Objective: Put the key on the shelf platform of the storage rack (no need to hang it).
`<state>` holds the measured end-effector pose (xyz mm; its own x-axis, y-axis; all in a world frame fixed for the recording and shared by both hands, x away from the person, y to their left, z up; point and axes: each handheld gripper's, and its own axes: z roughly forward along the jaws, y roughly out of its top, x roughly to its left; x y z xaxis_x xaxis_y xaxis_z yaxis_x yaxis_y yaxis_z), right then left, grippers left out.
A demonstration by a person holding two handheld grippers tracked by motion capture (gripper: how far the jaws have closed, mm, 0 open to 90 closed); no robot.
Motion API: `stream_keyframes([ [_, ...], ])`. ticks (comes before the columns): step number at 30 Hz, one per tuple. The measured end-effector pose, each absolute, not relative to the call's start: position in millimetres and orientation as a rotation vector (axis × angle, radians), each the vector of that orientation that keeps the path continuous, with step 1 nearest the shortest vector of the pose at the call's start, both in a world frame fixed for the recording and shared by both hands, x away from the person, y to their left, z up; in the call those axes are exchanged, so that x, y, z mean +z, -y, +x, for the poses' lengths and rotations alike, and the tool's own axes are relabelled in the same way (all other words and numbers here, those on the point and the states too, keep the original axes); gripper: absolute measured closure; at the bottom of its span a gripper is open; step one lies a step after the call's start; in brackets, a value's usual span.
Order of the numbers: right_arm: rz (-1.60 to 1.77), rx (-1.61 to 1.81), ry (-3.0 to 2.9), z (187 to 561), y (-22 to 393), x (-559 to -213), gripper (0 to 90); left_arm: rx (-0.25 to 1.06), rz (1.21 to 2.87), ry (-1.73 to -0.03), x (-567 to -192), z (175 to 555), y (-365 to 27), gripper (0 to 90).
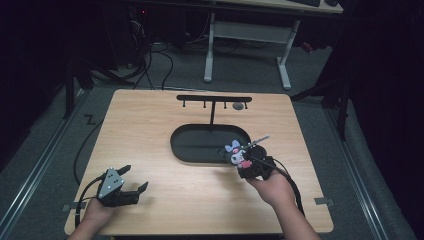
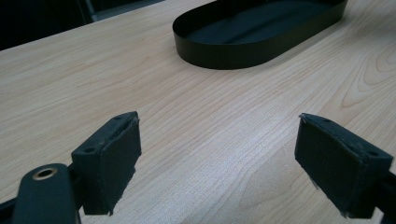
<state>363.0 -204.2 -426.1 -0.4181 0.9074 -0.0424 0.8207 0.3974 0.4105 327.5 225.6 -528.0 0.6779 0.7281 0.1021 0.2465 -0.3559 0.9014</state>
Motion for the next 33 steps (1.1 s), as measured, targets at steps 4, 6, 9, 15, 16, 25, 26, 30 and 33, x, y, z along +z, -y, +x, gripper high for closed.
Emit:
stream_keyframes([
  [4, 1.525, 0.466, -2.388, 369.4, 201.8, -428.0, 48.3, 0.621, 1.915, -0.761, -528.0, 327.1, -225.8, 15.5],
  [6, 1.523, 0.467, -2.387, 374.1, 201.3, -429.0, 48.3, 0.621, 1.913, -0.761, -528.0, 327.1, -225.9, 15.4],
  [9, 1.536, 0.462, -2.376, 379.3, 199.0, -429.2, 48.3, 0.62, 1.912, -0.76, -528.0, 327.0, -226.0, 15.5],
  [15, 1.532, 0.474, -2.368, 389.2, 193.6, -427.9, 48.4, 0.618, 1.911, -0.759, -527.9, 326.9, -226.3, 15.5],
  [16, 1.542, 0.476, -2.366, 390.5, 192.2, -427.7, 48.4, 0.619, 1.911, -0.76, -528.0, 326.8, -226.2, 15.4],
  [25, 1.553, 0.483, -2.358, 404.9, 184.3, -431.7, 48.4, 0.619, 1.906, -0.76, -528.1, 326.9, -226.4, 15.5],
  [26, 1.556, 0.482, -2.359, 406.4, 183.5, -432.2, 48.4, 0.619, 1.907, -0.76, -528.1, 326.9, -226.5, 15.5],
  [30, 1.566, 0.477, -2.351, 413.6, 181.8, -434.4, 48.4, 0.619, 1.907, -0.759, -528.1, 326.8, -226.4, 15.4],
  [33, 1.578, 0.474, -2.342, 419.4, 182.6, -435.8, 48.4, 0.618, 1.907, -0.759, -528.1, 326.8, -226.4, 15.5],
])
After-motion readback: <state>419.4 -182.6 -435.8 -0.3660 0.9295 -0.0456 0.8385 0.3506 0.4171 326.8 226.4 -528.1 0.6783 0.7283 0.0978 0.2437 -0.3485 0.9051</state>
